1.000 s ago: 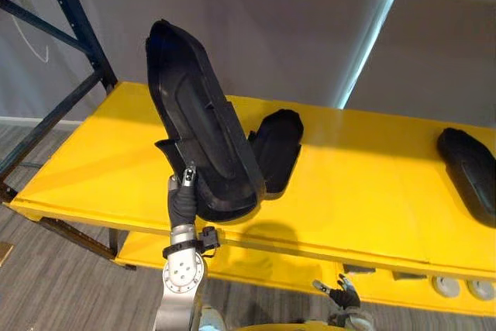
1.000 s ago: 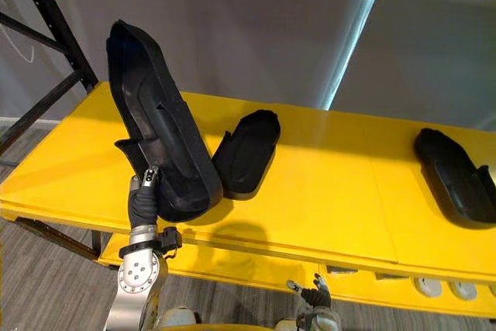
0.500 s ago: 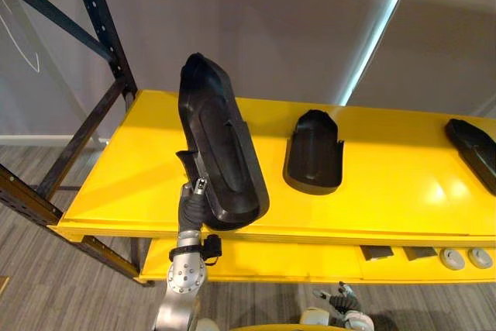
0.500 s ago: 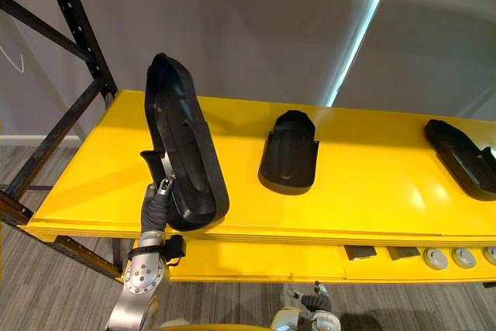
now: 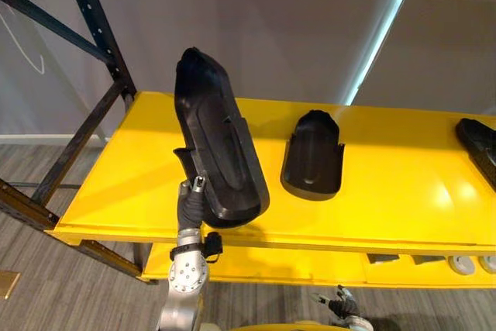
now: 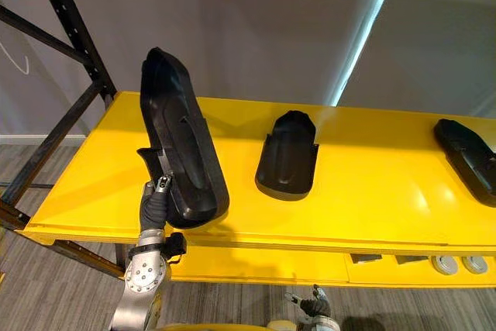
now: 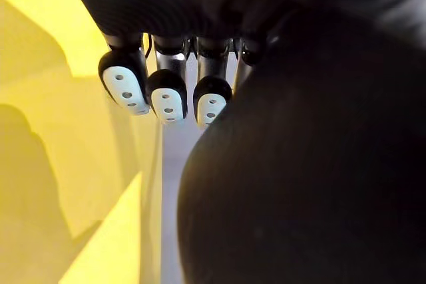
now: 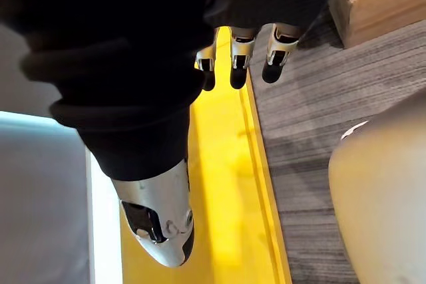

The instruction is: Walk over and take plastic housings, then place them on the shelf

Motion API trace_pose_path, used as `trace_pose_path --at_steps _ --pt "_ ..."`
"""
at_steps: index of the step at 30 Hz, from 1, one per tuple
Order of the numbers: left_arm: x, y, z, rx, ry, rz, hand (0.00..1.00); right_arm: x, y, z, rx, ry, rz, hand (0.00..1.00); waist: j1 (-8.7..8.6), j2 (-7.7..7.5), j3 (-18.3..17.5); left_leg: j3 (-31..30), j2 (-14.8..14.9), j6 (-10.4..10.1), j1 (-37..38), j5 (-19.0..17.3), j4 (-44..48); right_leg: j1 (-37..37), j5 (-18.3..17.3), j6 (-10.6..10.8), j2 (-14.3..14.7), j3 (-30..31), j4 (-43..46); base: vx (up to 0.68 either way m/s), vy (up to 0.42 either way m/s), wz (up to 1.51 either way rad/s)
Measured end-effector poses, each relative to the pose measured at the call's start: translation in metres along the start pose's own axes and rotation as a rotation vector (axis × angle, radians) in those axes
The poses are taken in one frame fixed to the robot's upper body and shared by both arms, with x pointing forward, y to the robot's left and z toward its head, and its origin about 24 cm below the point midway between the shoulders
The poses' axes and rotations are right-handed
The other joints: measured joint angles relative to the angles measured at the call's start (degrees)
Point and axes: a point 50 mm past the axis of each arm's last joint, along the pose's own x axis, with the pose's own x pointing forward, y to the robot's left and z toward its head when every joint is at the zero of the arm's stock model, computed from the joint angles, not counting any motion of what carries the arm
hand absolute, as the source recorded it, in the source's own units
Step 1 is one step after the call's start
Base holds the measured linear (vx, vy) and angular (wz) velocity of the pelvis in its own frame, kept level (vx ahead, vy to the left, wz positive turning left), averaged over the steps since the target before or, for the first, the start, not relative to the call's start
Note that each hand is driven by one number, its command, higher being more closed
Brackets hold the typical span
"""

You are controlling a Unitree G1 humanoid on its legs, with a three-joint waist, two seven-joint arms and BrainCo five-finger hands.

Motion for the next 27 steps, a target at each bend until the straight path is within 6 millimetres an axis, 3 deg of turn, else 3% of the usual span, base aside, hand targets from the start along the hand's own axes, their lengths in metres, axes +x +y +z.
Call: trace_pose_path --at_steps 10,17,27 --pt "0.003 0.017 -0.003 0.047 0.011 0.075 1.0 -0.002 -0.001 -0.006 -0.017 0.013 0.0 0.0 1.0 0.41 -0.36 3.72 -0.37 0.88 0.65 0.71 -2.67 2.26 6.38 0.94 0.27 2.36 -8.52 -0.1 0.04 -0.15" --pt "0.012 0.039 -0.005 0.179 0.008 0.127 1.0 -0.003 -0.003 -0.009 -0.044 0.023 0.004 0.0 0.96 0.62 -1.99 4.65 -1.1 0.57 1.92 2.49 -6.03 3.15 8.68 1.14 0.3 3.19 -12.01 -0.03 0.002 -0.05" --pt "0.043 0.068 -0.035 0.391 0.148 0.134 1.0 0.0 -0.007 -0.005 -0.087 0.016 0.037 0.0 0.27 1.66 -2.9 5.23 -3.13 0.79 5.1 6.62 -13.37 3.14 9.93 1.64 0.15 3.75 -14.46 0.02 -0.001 -0.05"
